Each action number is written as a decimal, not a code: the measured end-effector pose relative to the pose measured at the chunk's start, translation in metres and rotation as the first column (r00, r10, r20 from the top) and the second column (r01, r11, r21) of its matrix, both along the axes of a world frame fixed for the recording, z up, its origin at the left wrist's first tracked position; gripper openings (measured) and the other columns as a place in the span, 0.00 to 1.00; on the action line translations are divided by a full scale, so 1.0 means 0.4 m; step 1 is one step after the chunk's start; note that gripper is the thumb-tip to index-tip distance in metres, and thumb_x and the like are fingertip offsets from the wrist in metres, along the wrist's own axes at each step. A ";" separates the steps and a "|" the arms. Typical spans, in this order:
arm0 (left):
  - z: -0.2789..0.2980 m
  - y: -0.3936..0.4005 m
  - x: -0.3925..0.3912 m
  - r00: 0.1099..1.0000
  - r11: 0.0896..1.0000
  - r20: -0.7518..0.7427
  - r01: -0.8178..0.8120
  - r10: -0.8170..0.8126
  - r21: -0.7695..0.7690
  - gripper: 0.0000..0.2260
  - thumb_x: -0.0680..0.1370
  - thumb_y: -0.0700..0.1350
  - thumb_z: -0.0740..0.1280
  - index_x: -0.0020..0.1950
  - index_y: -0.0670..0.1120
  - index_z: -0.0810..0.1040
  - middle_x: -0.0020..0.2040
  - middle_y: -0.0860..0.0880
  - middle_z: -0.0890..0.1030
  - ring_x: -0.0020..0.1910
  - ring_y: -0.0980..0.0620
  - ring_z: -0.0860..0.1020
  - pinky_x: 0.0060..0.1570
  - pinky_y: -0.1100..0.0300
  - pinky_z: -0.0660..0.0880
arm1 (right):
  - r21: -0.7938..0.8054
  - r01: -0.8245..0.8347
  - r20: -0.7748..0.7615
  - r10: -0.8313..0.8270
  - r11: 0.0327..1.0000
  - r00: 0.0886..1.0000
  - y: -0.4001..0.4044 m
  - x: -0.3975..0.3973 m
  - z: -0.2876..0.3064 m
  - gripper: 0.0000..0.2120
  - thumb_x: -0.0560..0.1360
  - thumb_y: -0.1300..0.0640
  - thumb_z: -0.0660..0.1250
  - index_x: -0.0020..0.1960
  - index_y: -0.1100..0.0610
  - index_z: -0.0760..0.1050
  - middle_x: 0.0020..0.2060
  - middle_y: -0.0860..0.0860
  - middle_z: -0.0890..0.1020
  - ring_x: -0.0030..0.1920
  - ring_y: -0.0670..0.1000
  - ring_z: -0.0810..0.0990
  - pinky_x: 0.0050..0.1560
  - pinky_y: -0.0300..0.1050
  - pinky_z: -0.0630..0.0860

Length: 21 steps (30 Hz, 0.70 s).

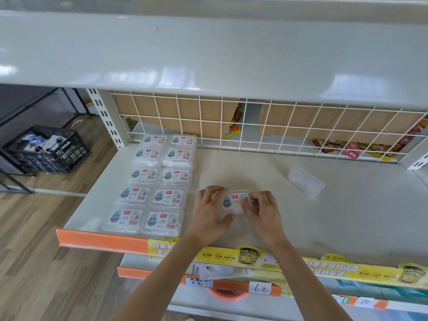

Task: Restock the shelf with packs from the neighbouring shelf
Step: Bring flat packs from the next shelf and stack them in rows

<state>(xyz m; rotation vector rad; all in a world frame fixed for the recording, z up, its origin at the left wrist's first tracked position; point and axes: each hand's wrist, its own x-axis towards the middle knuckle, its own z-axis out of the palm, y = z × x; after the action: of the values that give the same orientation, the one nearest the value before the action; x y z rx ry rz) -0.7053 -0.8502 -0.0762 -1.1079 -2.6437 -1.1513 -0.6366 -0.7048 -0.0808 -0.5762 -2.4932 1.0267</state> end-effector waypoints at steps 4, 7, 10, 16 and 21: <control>0.006 0.012 -0.013 0.979 0.987 -0.193 0.041 -0.071 -0.153 0.29 0.67 0.60 0.63 0.61 0.44 0.75 0.56 0.48 0.75 0.54 0.51 0.65 0.51 0.54 0.70 | 0.071 -0.056 0.030 0.054 0.996 0.998 0.001 -0.007 0.003 0.12 0.73 0.55 0.68 0.46 0.64 0.72 0.42 0.51 0.70 0.45 0.52 0.68 0.44 0.39 0.64; 0.039 -0.005 -0.040 0.965 0.956 -0.235 0.047 -0.118 -0.288 0.27 0.69 0.56 0.69 0.65 0.45 0.72 0.60 0.49 0.73 0.59 0.49 0.65 0.57 0.52 0.67 | 0.217 -0.117 0.010 0.118 0.969 0.993 -0.001 -0.016 0.012 0.11 0.77 0.54 0.61 0.44 0.63 0.74 0.39 0.55 0.75 0.42 0.56 0.73 0.39 0.47 0.72; 0.070 -0.060 -0.070 0.961 0.960 -0.256 0.030 -0.104 -0.279 0.26 0.70 0.50 0.71 0.66 0.44 0.71 0.62 0.49 0.71 0.63 0.48 0.65 0.60 0.55 0.62 | 0.521 -0.149 -0.027 0.191 0.841 0.981 -0.024 -0.037 0.014 0.13 0.73 0.54 0.54 0.42 0.57 0.77 0.35 0.51 0.77 0.38 0.54 0.74 0.34 0.45 0.74; 0.112 -0.222 -0.161 0.961 0.971 -0.268 -0.121 0.063 -0.205 0.26 0.68 0.40 0.74 0.64 0.38 0.72 0.61 0.43 0.74 0.62 0.48 0.64 0.62 0.51 0.66 | 0.614 -0.357 0.067 0.404 0.704 0.912 -0.101 -0.085 -0.006 0.09 0.66 0.61 0.68 0.44 0.52 0.78 0.42 0.49 0.77 0.44 0.50 0.72 0.39 0.44 0.75; 0.117 -0.323 -0.231 0.954 0.935 -0.236 -0.246 0.187 -0.256 0.25 0.72 0.39 0.71 0.67 0.37 0.69 0.65 0.42 0.71 0.66 0.42 0.64 0.67 0.54 0.60 | 0.552 -0.342 0.016 0.401 0.760 0.916 -0.105 -0.090 -0.014 0.16 0.60 0.65 0.74 0.45 0.52 0.77 0.42 0.49 0.76 0.44 0.50 0.68 0.38 0.46 0.74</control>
<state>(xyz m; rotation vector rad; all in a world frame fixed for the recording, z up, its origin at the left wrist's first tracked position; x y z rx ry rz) -0.7977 -0.9792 -0.0294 -0.8801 -2.7314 -0.5953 -0.6725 -0.7469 -0.0863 0.1579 -2.6852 0.3862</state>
